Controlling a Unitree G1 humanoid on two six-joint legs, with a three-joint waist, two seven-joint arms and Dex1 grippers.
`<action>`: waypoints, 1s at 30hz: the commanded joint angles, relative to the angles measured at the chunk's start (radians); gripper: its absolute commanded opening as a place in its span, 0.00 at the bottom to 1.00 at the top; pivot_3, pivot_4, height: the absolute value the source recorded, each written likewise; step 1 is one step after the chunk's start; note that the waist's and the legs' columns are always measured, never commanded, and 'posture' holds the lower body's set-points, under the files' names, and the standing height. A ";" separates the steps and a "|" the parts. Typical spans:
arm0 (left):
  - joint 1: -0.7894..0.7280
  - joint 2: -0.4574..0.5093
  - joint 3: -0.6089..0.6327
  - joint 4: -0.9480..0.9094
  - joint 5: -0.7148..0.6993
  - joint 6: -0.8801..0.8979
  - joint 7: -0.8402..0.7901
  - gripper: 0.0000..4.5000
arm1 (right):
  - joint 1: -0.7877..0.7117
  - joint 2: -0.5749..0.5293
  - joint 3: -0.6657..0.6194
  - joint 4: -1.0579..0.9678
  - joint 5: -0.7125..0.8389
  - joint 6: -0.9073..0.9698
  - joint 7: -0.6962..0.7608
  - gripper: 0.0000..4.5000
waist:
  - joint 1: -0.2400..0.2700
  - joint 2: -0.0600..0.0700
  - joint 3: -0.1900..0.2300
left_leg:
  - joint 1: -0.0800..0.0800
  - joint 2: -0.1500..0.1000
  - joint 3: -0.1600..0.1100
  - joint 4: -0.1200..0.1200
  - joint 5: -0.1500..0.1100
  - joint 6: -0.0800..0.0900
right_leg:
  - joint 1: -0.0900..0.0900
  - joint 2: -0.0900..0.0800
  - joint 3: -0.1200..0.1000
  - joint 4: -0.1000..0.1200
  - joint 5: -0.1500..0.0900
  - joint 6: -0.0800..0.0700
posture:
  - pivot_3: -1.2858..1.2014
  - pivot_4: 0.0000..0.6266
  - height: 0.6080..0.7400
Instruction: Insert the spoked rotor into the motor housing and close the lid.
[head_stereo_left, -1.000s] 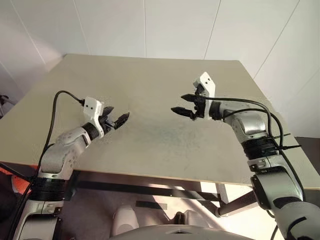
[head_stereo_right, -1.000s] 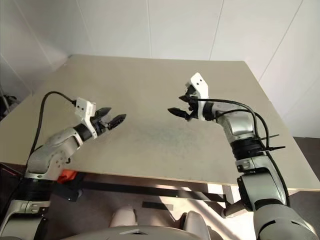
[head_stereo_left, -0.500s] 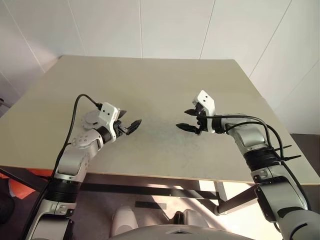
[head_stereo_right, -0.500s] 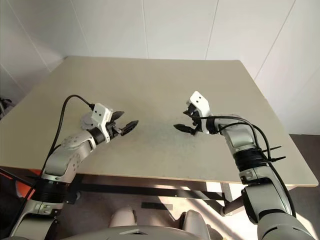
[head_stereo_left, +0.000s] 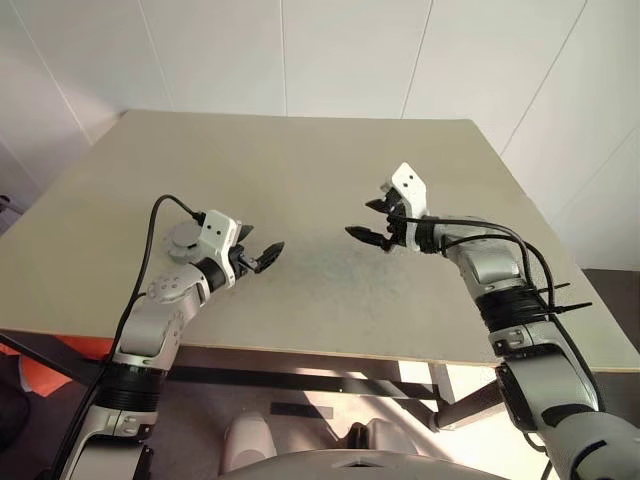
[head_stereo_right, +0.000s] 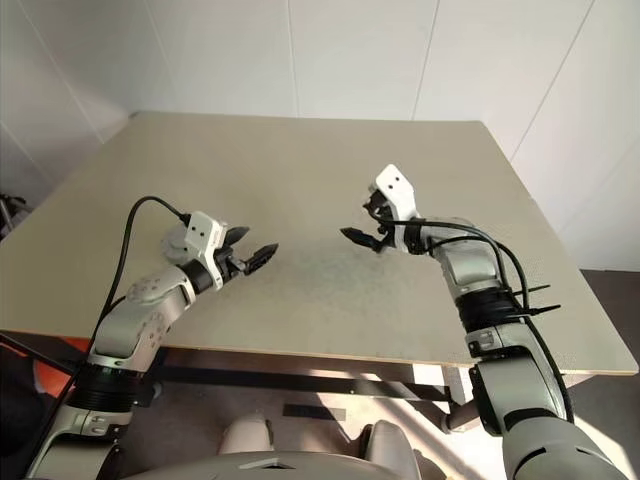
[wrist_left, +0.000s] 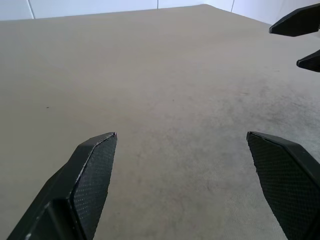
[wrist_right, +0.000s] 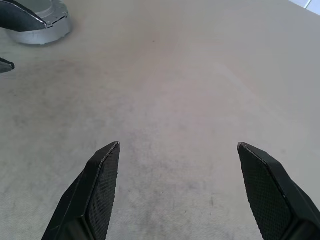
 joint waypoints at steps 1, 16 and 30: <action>-0.017 0.002 0.021 -0.037 0.006 -0.003 -0.002 0.98 | -0.015 0.008 -0.031 -0.007 -0.008 -0.055 -0.030 0.94 | 0.000 0.000 0.000 | 0.000 0.000 0.000 0.000 0.000 0.000 | 0.000 0.000 0.000 0.000 0.000 0.000 | 0.52 0.00 1.00; -0.033 -0.013 0.037 -0.041 0.009 0.002 0.018 0.98 | -0.042 0.011 -0.036 0.025 0.006 -0.007 -0.008 0.94 | -0.001 0.000 0.000 | 0.001 0.000 0.000 0.000 0.000 0.000 | 0.000 0.000 0.000 0.000 0.000 0.000 | 0.52 0.00 1.00; -0.041 -0.018 0.039 -0.027 0.020 0.019 0.018 0.98 | -0.058 0.025 -0.051 0.051 0.000 -0.015 -0.054 0.94 | -0.001 0.000 0.000 | 0.001 0.000 0.000 0.000 0.000 0.001 | 0.000 0.000 0.000 -0.001 0.000 0.000 | 0.52 0.00 1.00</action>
